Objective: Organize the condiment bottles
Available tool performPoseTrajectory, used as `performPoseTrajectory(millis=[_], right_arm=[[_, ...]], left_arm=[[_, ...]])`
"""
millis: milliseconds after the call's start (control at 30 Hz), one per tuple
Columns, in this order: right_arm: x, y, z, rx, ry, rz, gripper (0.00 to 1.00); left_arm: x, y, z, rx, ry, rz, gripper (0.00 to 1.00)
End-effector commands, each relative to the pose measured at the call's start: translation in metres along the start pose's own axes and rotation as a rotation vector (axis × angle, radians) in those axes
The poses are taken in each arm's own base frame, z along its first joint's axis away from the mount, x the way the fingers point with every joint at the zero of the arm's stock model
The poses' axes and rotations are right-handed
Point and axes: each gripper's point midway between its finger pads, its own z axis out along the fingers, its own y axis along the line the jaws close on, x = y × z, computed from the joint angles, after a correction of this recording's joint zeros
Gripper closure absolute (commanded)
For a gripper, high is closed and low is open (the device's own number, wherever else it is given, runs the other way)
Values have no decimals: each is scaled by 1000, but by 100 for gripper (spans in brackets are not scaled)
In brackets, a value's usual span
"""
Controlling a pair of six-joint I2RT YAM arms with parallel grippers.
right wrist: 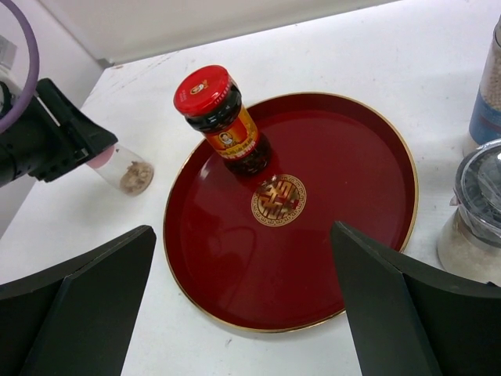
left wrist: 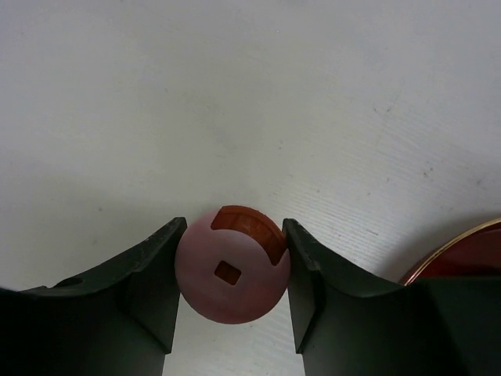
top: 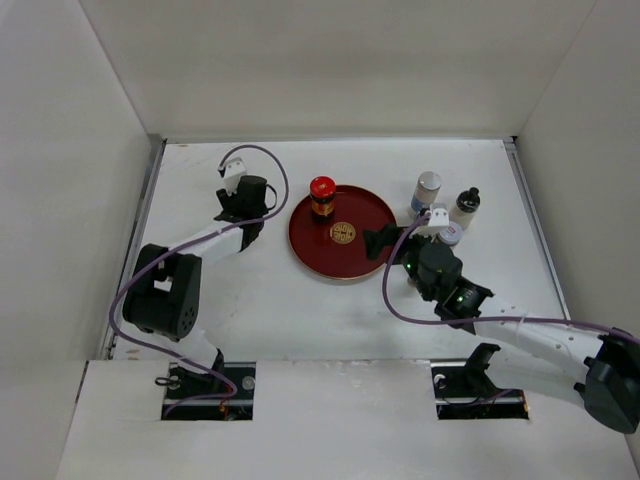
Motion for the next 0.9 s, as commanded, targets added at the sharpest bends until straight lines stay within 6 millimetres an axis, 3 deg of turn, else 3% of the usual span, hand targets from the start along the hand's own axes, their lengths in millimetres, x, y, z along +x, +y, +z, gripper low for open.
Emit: performPoseTrajectory(millis=[0, 267, 433, 567, 867], right_arm=[[-19, 13, 2, -39, -53, 37, 0], [-17, 12, 3, -36, -49, 35, 0], [-14, 12, 6, -31, -42, 31, 0], [-13, 11, 7, -27, -38, 27, 0], [-11, 4, 10, 1, -36, 16, 0]], left_arm=[[-44, -23, -12, 71, -101, -80, 64], [-42, -60, -88, 244, -153, -47, 67], [-31, -94, -116, 351, -158, -39, 67], [-12, -119, -120, 395, -123, 5, 66], [40, -146, -108, 407, -64, 102, 62]])
